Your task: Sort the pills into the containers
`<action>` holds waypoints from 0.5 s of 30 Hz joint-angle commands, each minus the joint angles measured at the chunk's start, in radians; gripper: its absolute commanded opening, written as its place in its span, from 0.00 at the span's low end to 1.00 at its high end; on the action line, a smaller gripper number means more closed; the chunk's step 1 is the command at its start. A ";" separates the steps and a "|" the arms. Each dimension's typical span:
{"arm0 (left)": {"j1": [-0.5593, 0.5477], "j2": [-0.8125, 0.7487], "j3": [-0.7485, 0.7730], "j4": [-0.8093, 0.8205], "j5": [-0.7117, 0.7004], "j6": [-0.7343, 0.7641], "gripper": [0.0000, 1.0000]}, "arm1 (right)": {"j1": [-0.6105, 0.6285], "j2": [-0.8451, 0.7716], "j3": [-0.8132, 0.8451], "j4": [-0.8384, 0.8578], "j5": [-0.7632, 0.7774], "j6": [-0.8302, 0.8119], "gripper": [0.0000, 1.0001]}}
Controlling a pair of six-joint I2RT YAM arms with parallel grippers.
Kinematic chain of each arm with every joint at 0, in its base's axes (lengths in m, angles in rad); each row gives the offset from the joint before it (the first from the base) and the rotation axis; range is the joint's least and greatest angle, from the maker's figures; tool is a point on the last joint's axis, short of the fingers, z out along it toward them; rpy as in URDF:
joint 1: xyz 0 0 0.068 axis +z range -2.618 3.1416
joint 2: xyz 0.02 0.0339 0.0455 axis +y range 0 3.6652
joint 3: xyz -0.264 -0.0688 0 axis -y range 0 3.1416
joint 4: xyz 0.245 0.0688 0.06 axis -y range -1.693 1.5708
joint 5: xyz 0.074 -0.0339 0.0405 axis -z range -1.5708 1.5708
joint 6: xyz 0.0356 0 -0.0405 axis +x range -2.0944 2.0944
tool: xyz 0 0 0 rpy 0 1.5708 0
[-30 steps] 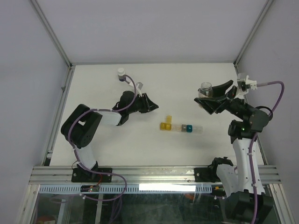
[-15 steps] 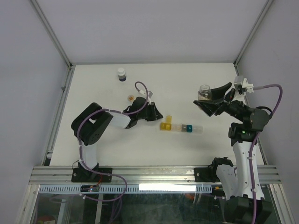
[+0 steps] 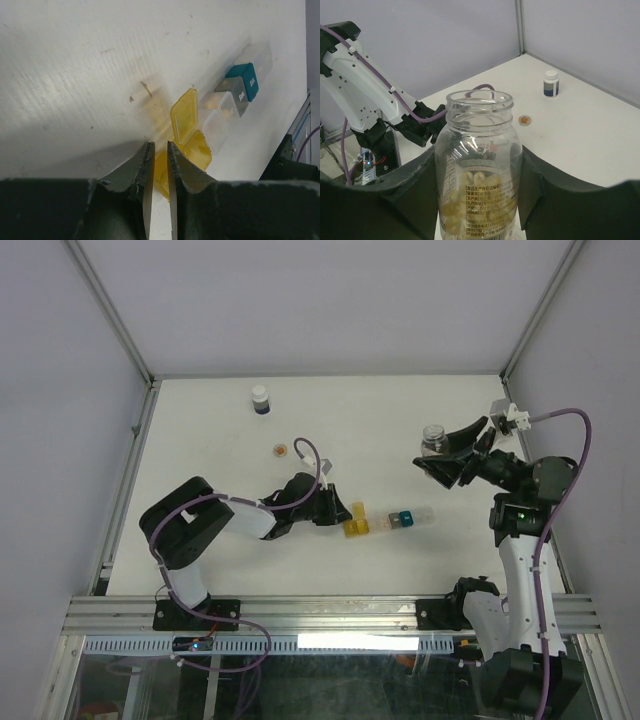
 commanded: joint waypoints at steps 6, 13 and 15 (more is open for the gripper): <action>-0.036 -0.224 -0.107 0.065 -0.090 0.012 0.21 | 0.013 0.015 0.098 -0.329 -0.177 -0.371 0.00; -0.034 -0.605 -0.226 0.074 -0.112 0.175 0.43 | 0.117 0.088 0.156 -0.793 -0.163 -0.926 0.00; -0.034 -0.702 -0.248 0.105 -0.097 0.254 0.60 | 0.174 0.117 0.171 -0.917 -0.112 -1.102 0.00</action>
